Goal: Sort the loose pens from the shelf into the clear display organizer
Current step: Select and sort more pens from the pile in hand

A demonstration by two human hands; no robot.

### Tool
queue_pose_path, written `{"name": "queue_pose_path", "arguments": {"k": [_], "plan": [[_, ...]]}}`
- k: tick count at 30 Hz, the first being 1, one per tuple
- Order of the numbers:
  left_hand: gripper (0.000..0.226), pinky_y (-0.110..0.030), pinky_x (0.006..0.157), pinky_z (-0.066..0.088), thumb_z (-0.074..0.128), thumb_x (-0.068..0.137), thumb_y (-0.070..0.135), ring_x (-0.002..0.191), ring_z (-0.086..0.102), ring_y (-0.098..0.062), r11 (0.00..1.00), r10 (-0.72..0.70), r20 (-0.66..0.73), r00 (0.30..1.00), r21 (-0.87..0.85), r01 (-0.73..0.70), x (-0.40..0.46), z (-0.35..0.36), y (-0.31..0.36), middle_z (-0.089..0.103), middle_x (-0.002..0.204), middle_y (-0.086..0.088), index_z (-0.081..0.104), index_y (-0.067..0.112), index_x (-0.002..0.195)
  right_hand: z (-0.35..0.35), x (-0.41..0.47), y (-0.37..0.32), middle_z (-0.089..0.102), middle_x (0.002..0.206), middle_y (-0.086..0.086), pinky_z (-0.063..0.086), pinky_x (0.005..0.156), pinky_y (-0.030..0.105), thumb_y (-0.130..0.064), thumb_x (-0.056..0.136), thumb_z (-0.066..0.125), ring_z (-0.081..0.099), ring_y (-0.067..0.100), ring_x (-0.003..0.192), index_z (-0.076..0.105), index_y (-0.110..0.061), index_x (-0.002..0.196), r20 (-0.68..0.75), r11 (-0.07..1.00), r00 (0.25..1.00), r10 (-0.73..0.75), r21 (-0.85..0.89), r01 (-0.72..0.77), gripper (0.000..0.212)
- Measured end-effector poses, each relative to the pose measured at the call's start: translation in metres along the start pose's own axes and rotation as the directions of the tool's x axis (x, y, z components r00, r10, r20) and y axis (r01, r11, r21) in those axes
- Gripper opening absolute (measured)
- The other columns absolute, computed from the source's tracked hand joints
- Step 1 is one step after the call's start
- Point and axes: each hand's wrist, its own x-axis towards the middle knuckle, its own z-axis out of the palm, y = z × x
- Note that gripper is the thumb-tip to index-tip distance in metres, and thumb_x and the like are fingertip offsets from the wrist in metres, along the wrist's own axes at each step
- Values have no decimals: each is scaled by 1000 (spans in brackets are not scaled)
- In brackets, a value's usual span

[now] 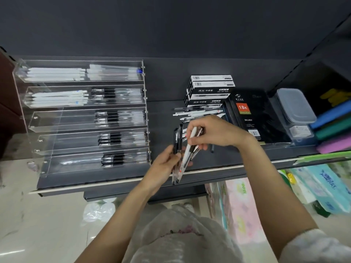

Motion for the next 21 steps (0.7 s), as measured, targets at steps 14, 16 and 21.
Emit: {"name": "queue_pose_path", "arguments": {"k": [14, 16, 21], "plan": [[23, -18, 57, 47, 41, 99, 21, 58, 59, -8, 942, -3, -108, 994, -334, -33, -17, -19, 4, 71, 79, 2, 60, 13, 111, 42, 49, -24, 63, 80, -2, 48, 57, 21, -13, 72, 80, 59, 11, 54, 55, -16, 119, -145, 949, 988, 49, 314, -1, 53], [24, -19, 56, 48, 42, 99, 19, 57, 57, -8, 903, -9, -140, 990, -426, -52, -19, -31, 6, 68, 75, 2, 60, 10, 113, 56, 54, -31, 65, 83, 0, 48, 63, 17, -9, 75, 77, 61, 6, 59, 57, -11, 119, -182, 891, 981, 68, 454, 22, 48], [22, -19, 49, 39, 43, 98, 17, 50, 46, -9, 863, -34, -132, 991, -504, -38, -30, -66, 5, 57, 69, 1, 61, 8, 108, 94, 65, -47, 63, 81, 5, 49, 59, 18, 0, 78, 71, 59, 10, 61, 61, -3, 101, -216, 768, 972, 93, 637, 68, 25]]}}
